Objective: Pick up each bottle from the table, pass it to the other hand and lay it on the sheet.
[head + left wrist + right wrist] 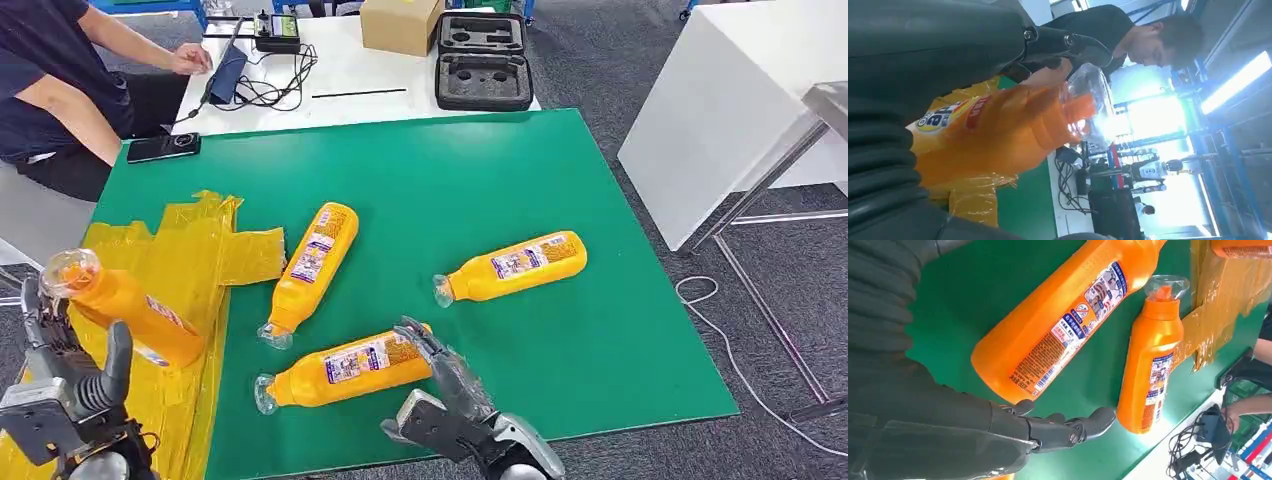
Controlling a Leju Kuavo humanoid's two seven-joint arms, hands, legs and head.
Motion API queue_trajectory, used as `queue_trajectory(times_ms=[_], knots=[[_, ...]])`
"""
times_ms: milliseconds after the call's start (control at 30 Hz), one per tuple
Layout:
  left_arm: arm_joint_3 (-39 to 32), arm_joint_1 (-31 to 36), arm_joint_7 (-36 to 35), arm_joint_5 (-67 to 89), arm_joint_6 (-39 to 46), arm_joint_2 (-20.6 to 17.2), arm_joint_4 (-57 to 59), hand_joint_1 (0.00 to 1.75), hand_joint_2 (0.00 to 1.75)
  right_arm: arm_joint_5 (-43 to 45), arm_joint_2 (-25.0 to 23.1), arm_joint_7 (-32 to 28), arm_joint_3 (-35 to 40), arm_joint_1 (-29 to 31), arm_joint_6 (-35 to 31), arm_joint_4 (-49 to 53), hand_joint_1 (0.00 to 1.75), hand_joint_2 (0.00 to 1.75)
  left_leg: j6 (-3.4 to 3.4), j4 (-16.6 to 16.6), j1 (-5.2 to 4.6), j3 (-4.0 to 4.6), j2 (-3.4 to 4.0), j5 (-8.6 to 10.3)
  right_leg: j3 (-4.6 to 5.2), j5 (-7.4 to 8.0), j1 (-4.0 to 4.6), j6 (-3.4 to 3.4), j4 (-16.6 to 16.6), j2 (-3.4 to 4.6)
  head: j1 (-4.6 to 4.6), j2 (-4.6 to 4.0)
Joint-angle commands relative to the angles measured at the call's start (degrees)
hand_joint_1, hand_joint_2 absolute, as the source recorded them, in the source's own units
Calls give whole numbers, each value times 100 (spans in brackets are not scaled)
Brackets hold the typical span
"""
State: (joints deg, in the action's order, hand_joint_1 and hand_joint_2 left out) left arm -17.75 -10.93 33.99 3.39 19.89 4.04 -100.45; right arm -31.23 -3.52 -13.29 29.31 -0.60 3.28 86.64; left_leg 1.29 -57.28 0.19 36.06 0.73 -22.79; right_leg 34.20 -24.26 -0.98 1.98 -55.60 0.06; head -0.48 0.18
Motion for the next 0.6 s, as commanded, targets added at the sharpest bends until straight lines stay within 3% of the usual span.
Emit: queue_trajectory(times_ms=[33, 300, 467, 600], knots=[[-48, 34, -21, -68, -81, 230, 58, 0, 0, -155, 92, -7, -12, -49, -47, -1, 0, 175, -4, 3, 2, -19, -10, -9, -21, -8, 2, -7, 5, -7, 0, 0], [-564, -24, 130, -250, 310, 592, -412, 0, 0, -890, -6, 228, 5, 19, -234, 111, 0, 175, -6, -4, 4, -16, 2, -13, -17, -8, 4, -8, 0, 6, -2, 0], [-765, 78, 172, -354, 565, 542, -523, 0, 0, -1133, 17, 315, 27, 155, -274, 58, 0, 175, -8, -4, 7, -27, 1, -18, -28, -12, 8, -12, 0, 6, -2, 0], [-1017, 157, 410, -229, 1239, 463, -715, 0, 0, -1441, 15, 425, 36, 162, -268, 160, 0, 175, -6, -2, 4, -19, -6, -11, -22, -9, 5, -10, 0, -2, -4, 0]])
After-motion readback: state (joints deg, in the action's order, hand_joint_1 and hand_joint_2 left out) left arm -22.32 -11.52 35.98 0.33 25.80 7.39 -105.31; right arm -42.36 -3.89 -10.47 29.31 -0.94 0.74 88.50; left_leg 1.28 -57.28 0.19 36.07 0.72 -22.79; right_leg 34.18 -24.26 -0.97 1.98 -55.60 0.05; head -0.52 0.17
